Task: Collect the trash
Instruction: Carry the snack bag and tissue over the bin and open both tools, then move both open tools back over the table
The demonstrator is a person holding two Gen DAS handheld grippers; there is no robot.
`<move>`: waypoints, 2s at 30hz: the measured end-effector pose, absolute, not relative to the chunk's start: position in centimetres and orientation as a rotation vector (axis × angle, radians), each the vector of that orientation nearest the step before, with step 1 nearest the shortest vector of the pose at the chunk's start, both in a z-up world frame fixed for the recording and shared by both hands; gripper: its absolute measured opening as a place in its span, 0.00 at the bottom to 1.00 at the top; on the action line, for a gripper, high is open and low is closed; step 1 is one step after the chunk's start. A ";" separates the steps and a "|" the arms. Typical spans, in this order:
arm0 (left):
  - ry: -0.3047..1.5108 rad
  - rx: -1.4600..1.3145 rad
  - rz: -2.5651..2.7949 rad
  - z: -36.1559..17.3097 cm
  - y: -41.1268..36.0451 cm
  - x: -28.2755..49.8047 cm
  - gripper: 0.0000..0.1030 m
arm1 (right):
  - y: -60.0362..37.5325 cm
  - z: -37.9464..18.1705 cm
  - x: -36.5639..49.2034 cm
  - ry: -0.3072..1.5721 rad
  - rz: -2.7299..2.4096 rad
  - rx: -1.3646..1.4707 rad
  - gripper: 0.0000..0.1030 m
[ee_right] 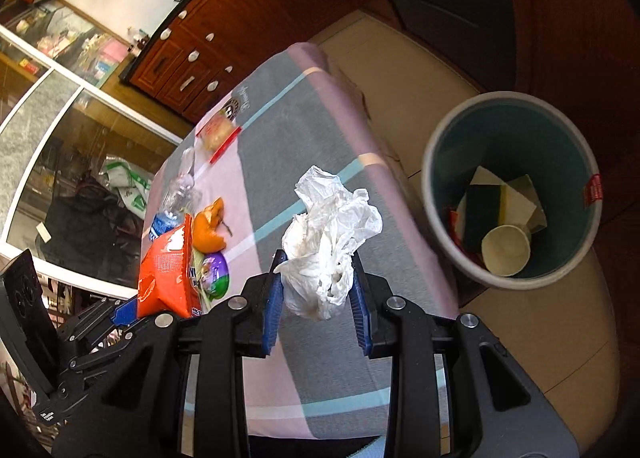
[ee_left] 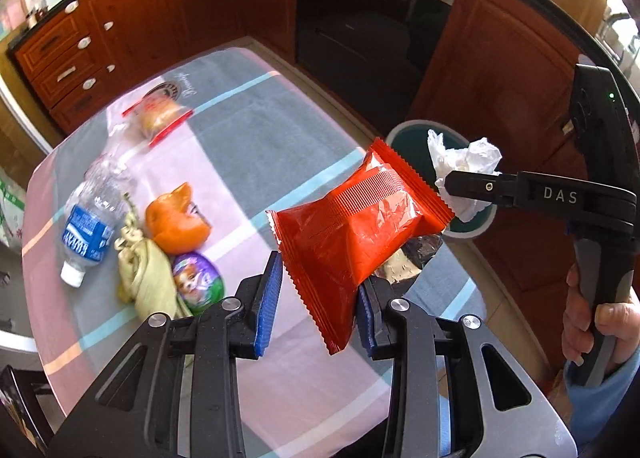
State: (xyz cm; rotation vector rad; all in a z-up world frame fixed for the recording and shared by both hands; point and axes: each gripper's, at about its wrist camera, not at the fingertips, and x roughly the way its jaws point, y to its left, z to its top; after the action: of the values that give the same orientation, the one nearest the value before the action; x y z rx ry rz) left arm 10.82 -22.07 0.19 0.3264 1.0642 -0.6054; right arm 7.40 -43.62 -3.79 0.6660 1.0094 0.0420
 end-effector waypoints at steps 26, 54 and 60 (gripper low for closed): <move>1.173 0.487 -0.787 -7.4 -41.9 13.7 0.57 | -58.4 -7.5 5.6 1.035 -0.219 0.767 0.30; 1.219 0.393 -0.767 -8.2 -36.7 12.8 0.95 | -56.0 -9.9 6.9 1.138 -0.293 0.819 0.84; 1.203 0.354 -0.750 -7.3 -34.2 12.8 0.95 | -53.8 -9.3 7.2 1.150 -0.266 0.787 0.84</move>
State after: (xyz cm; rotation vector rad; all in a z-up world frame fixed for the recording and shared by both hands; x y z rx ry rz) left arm 12.80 -34.25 -7.29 0.3537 1.2034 -0.7499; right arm 7.16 -53.78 -9.33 0.7870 1.1500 -0.2665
